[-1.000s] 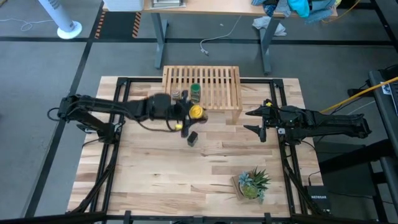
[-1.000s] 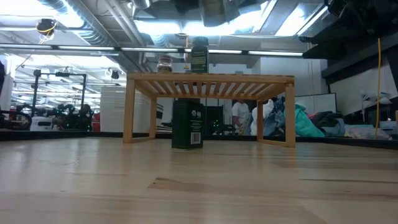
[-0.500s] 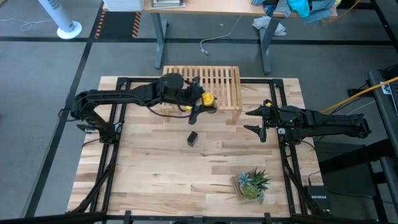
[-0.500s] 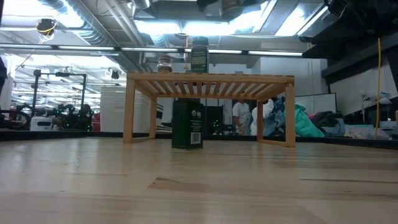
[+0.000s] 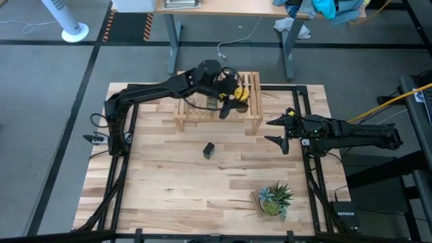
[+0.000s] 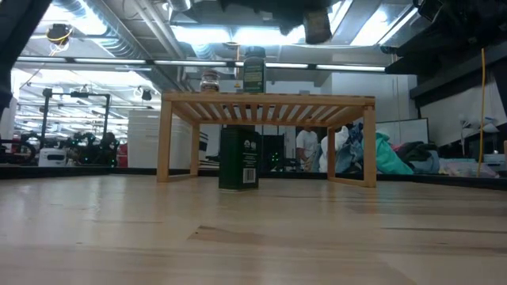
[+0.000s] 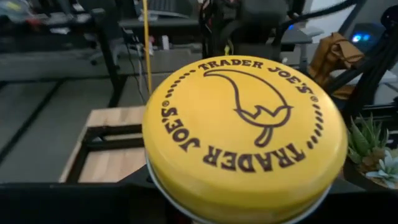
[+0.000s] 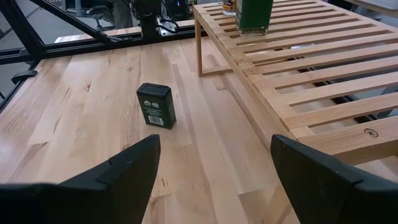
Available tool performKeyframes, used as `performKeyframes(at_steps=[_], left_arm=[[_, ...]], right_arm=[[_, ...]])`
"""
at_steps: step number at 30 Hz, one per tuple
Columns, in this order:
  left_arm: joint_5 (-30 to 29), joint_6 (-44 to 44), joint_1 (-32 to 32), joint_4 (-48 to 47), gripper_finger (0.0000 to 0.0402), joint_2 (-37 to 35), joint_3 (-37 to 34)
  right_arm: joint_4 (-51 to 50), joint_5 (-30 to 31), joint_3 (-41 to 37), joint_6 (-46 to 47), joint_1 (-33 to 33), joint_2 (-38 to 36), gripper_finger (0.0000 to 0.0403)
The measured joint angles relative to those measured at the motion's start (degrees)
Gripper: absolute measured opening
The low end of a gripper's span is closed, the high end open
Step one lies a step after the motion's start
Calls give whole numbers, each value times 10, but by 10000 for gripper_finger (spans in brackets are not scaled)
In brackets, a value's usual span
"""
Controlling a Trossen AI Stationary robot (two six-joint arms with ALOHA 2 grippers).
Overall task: Shelf spices
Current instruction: Put the yellow seasoning bottle on the shelf
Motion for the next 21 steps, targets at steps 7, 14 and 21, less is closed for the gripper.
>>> performKeyframes(at_steps=[7, 14, 21], left_arm=[[57, -12, 17, -5, 159, 49, 19], [85, 23, 27, -23, 159, 61, 19], [85, 31, 45, -12, 159, 61, 19]], right_arm=[[0, 0, 0, 0, 0, 0, 312], [2, 1, -16, -1, 0, 0, 312], [15, 1, -45, -1, 0, 0, 312]])
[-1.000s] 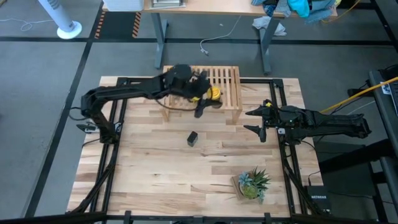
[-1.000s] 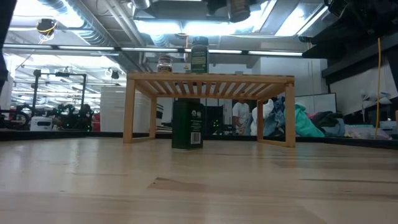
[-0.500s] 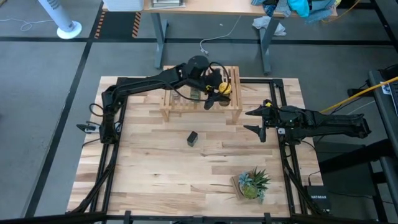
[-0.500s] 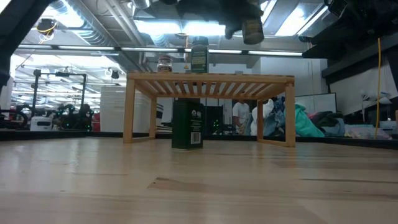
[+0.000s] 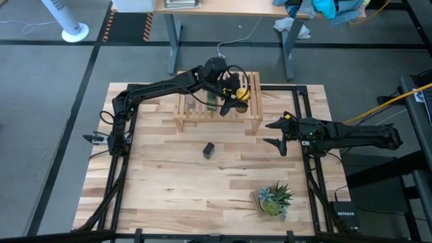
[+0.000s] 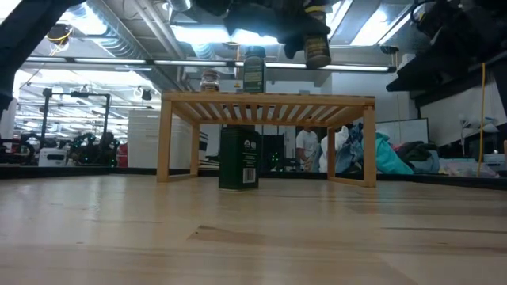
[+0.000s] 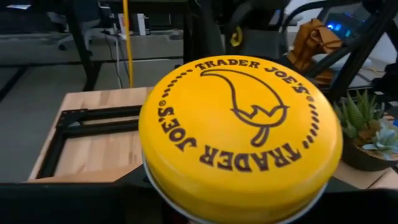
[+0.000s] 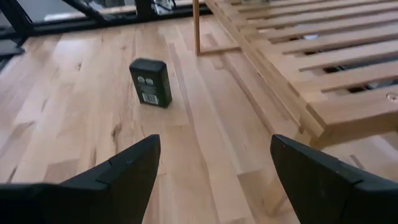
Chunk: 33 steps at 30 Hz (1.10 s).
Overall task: Shelf spices
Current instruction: Put the yellow seasoning bottle on the shelf
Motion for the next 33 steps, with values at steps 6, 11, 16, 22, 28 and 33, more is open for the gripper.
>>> performKeyframes(at_steps=[6, 11, 16, 22, 28, 33], left_arm=[[0, 13, 27, 2, 159, 0, 0], [-1, 14, 58, 1, 159, 0, 0], [31, 12, 89, 22, 159, 0, 0], [50, 4, 118, 28, 159, -1, 0], [50, 13, 136, 20, 159, -1, 0], [52, 16, 154, 20, 159, -1, 0]], right_arm=[[22, -1, -4, -11, 0, 0, 312], [21, -1, -4, -14, 0, 0, 312], [20, -1, -4, -15, 0, 0, 312], [20, -1, -4, -15, 0, 0, 312], [19, 4, -4, -18, 0, 0, 312], [19, 4, -4, -18, 0, 0, 312]])
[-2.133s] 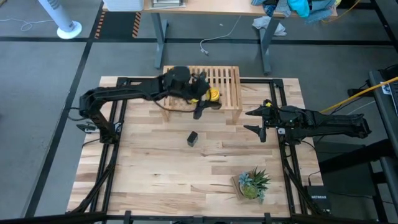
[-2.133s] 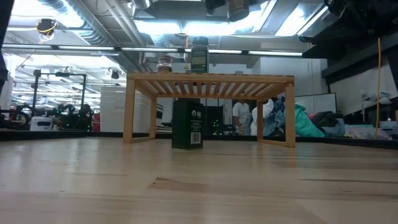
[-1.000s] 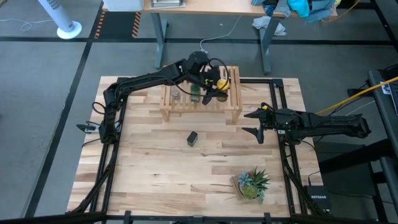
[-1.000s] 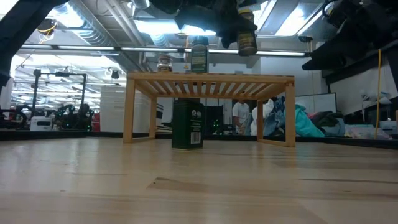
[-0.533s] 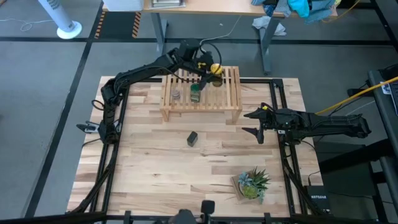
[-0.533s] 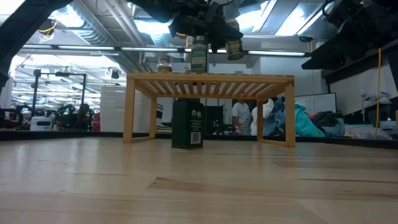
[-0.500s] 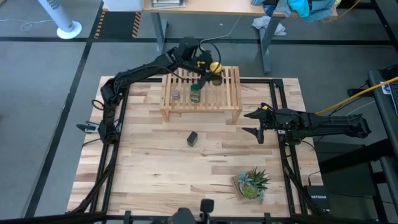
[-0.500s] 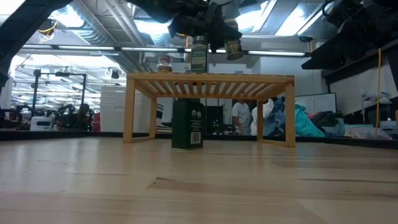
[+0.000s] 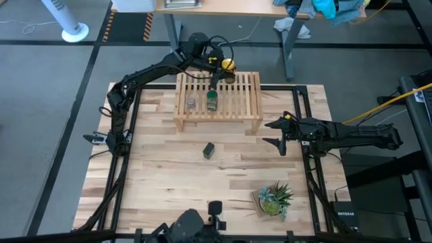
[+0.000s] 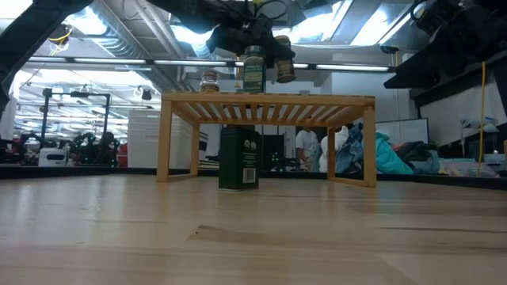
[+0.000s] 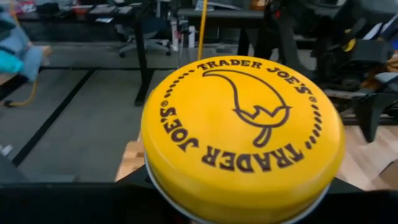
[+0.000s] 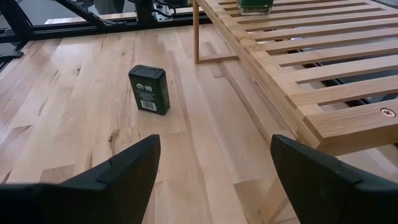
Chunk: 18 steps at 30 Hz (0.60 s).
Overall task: Shelf spices
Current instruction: Put the yellow seasoning bottle on the shelf
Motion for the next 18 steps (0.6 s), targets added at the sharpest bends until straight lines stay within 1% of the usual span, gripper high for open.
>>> performKeyframes(at_steps=[5, 18], left_arm=[[-1, 9, 15, -20, 159, 0, 0], [1, 46, 23, -59, 159, 0, -22]], right_arm=[[0, 1, 0, 0, 0, 0, 312], [0, 5, 0, -7, 0, 0, 312]])
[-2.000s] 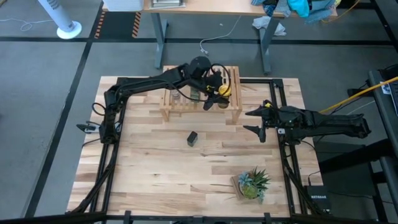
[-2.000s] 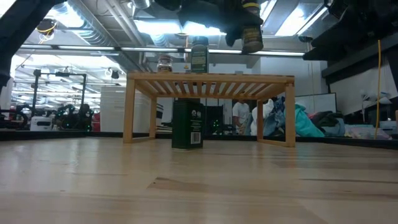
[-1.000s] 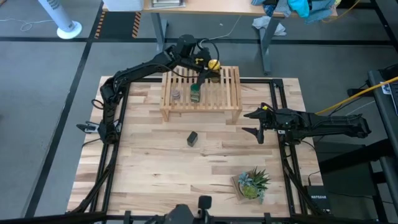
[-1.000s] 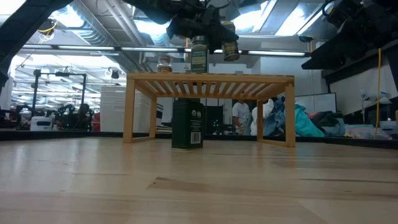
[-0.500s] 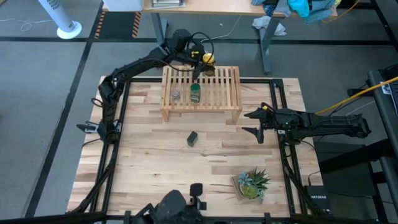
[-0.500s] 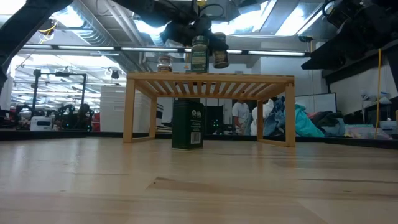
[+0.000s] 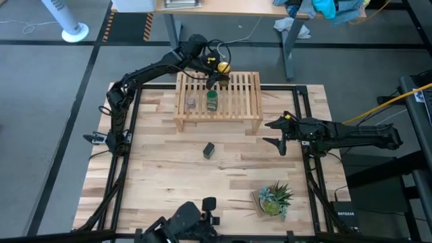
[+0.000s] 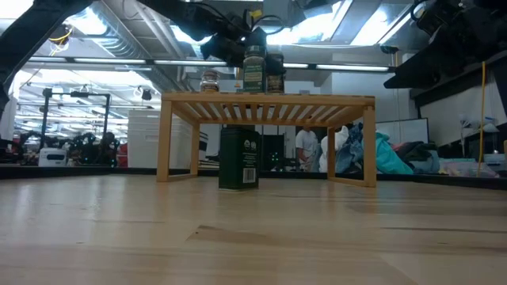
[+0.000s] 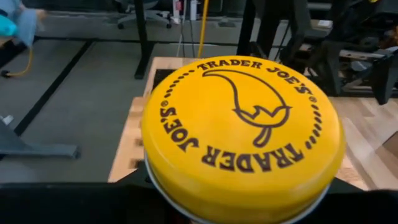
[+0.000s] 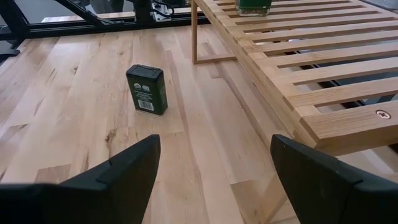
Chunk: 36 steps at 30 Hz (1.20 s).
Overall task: Shelf spices
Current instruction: Put the yellow seasoning bottle on the shelf
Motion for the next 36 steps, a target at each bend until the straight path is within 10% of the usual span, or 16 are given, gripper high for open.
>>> performKeyframes(at_steps=[36], left_arm=[[-1, 60, 30, -127, 159, 0, 0]], right_arm=[[-2, 1, 0, -3, 0, 0, 312]])
